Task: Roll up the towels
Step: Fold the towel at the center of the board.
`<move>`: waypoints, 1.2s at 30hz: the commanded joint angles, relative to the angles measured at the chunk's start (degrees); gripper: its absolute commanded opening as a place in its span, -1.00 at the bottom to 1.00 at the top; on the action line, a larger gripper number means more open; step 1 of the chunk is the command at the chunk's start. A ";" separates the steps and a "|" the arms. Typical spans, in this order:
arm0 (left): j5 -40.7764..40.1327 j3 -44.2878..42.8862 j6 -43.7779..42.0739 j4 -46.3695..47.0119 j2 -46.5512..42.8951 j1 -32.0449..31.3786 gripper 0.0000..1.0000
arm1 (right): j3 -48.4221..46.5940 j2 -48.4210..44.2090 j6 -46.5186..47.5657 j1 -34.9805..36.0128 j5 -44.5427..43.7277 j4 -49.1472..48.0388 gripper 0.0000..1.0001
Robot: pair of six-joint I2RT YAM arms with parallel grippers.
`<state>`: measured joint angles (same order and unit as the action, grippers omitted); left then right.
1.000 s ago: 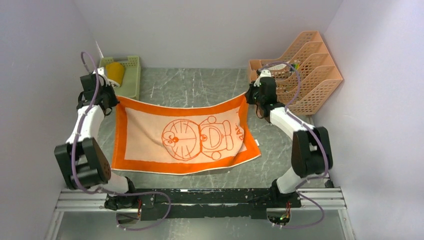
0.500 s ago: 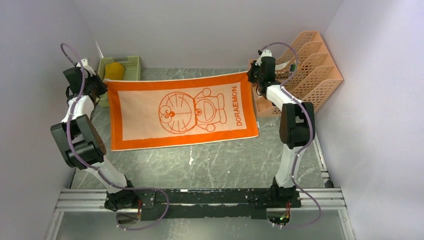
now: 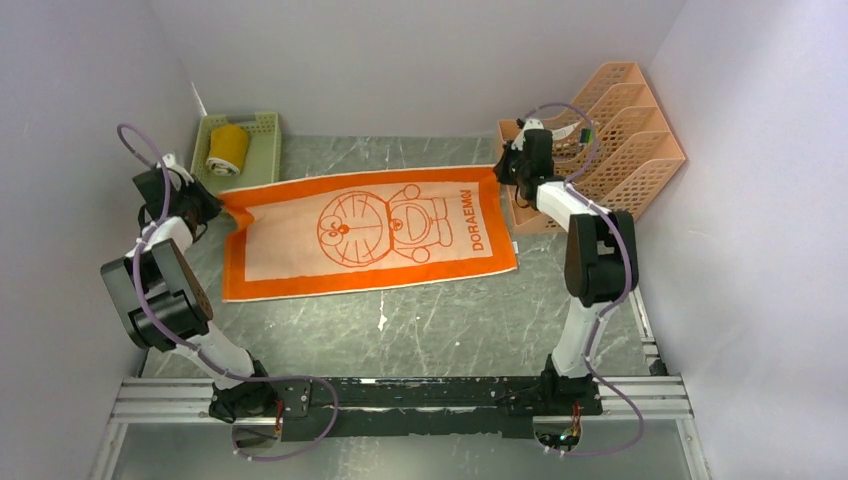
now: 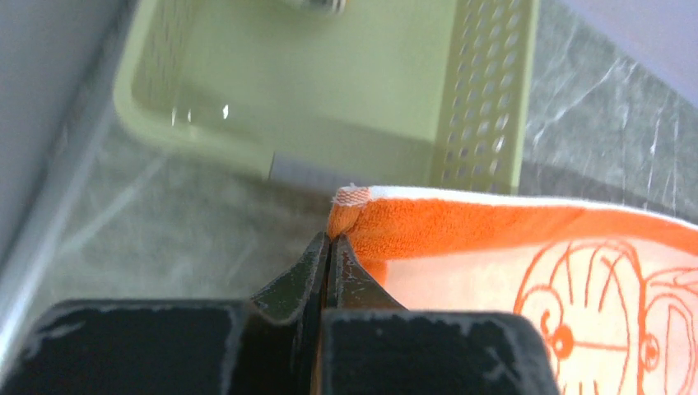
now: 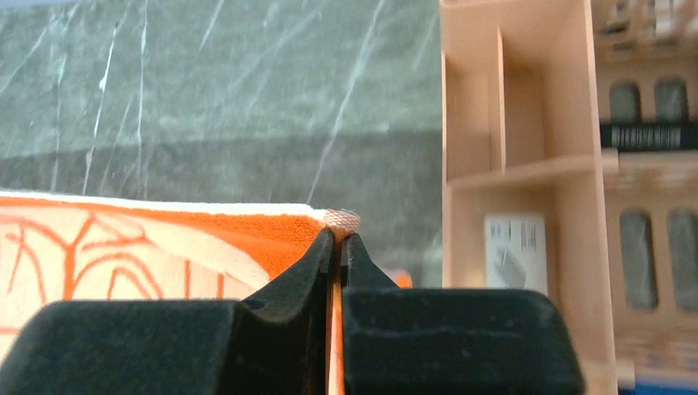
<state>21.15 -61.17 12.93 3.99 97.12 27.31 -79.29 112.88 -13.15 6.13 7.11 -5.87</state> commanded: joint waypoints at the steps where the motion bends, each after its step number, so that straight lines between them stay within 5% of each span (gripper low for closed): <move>1: -2.58 7.88 6.05 2.32 -6.41 0.90 -0.87 | 8.56 -8.49 -6.55 -0.75 0.25 0.29 -1.00; 13: -15.41 26.81 15.39 -1.42 -25.69 3.26 -0.86 | 28.22 -19.22 -11.76 -2.57 1.19 7.75 -1.00; 21: -22.73 27.38 17.00 -6.77 -29.14 3.48 -0.86 | 34.74 -21.65 -14.93 -10.30 7.69 7.26 -1.00; 36: -25.96 27.77 19.79 -13.32 -29.20 3.94 -0.86 | 41.33 -29.15 -14.20 -10.44 8.29 8.91 -1.00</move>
<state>-1.56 -33.89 31.62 -8.21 68.95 30.02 -40.18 88.16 -28.23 -3.31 17.65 1.72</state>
